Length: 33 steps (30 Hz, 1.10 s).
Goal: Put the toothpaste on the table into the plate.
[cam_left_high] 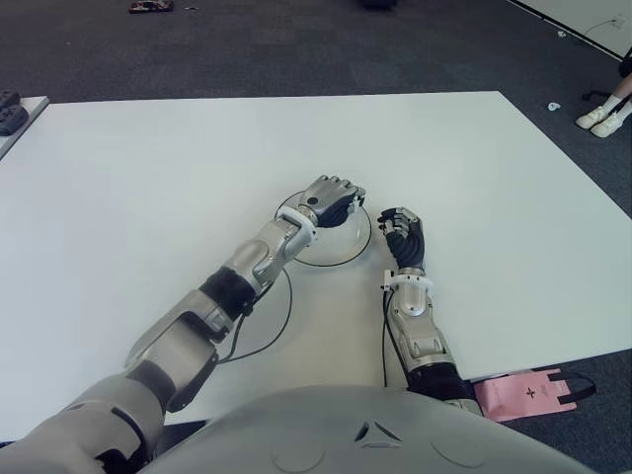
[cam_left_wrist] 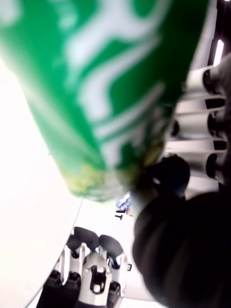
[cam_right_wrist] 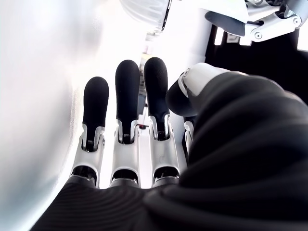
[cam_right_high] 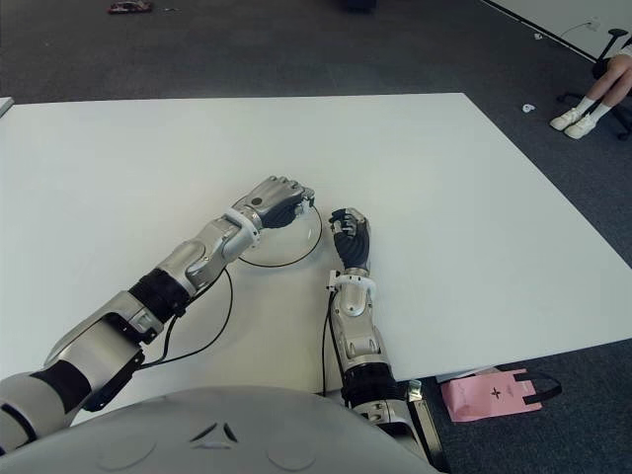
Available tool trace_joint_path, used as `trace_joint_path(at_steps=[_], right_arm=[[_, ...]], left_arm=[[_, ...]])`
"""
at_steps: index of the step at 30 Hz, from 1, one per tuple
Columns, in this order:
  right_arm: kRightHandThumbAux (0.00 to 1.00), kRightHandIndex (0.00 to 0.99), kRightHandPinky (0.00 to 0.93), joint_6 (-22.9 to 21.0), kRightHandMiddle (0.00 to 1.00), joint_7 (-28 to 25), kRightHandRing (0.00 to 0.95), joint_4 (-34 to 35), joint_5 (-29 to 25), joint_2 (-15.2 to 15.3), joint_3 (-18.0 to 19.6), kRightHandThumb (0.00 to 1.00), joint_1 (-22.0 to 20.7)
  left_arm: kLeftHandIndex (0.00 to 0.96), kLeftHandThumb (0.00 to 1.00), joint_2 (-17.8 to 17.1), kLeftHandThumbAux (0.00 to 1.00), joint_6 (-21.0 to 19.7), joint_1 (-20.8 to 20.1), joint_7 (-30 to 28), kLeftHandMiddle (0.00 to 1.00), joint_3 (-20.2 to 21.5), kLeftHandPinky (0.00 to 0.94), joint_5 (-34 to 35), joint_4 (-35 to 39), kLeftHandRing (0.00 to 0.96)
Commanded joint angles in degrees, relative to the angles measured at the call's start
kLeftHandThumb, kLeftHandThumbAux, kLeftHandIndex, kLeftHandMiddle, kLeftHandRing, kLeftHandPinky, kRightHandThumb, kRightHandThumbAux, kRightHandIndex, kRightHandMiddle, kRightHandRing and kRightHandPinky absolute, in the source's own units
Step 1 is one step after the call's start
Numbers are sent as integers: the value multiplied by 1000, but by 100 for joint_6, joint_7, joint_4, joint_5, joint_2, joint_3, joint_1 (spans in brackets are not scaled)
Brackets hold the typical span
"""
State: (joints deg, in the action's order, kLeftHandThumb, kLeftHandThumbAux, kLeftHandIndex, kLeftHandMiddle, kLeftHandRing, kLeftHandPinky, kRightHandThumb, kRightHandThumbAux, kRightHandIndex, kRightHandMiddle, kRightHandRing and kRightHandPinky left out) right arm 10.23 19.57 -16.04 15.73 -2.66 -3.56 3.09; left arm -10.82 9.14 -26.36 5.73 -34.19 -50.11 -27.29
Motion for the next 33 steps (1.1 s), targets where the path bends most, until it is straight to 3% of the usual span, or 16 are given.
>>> trace_joint_path(at_steps=[1, 2, 4, 6, 11, 17, 20, 33], right_arm=[[728, 426, 479, -369, 499, -17, 481, -320, -10, -2, 9, 707, 387], [728, 426, 487, -380, 498, -18, 484, -315, -9, -3, 9, 707, 389], [728, 426, 495, -381, 498, -37, 488, -311, -22, -2, 10, 707, 391], [728, 425, 500, -353, 499, -53, 491, -321, -40, 1, 12, 707, 389], [728, 425, 495, -322, 498, -77, 492, -340, -58, 12, 11, 707, 387], [729, 424, 492, -378, 493, -89, 489, -324, -34, 27, -3, 706, 387], [729, 424, 495, -384, 493, -92, 489, -311, -39, 25, -4, 707, 391], [729, 425, 501, -265, 503, -171, 499, -345, -147, 8, 33, 707, 381]], left_arm=[[425, 773, -160, 677, 91, -167, -56, 577, 15, 649, 24, -69, 680], [418, 640, -168, 609, 105, -172, -49, 541, 11, 610, 24, -70, 621], [390, 492, -188, 551, 136, -187, -29, 489, 11, 568, 38, -111, 556], [287, 300, -189, 514, 130, -191, -40, 387, 5, 499, 54, -140, 457], [127, 108, -153, 486, 59, -167, -86, 213, 45, 352, 172, -162, 291], [34, 26, -109, 466, 17, -127, -26, 61, 112, 157, 335, -190, 109], [12, 9, -113, 469, 46, -97, 76, 23, 143, 107, 387, -230, 57], [0, 0, -189, 483, 96, 43, 275, 0, 233, 56, 437, -89, 0]])
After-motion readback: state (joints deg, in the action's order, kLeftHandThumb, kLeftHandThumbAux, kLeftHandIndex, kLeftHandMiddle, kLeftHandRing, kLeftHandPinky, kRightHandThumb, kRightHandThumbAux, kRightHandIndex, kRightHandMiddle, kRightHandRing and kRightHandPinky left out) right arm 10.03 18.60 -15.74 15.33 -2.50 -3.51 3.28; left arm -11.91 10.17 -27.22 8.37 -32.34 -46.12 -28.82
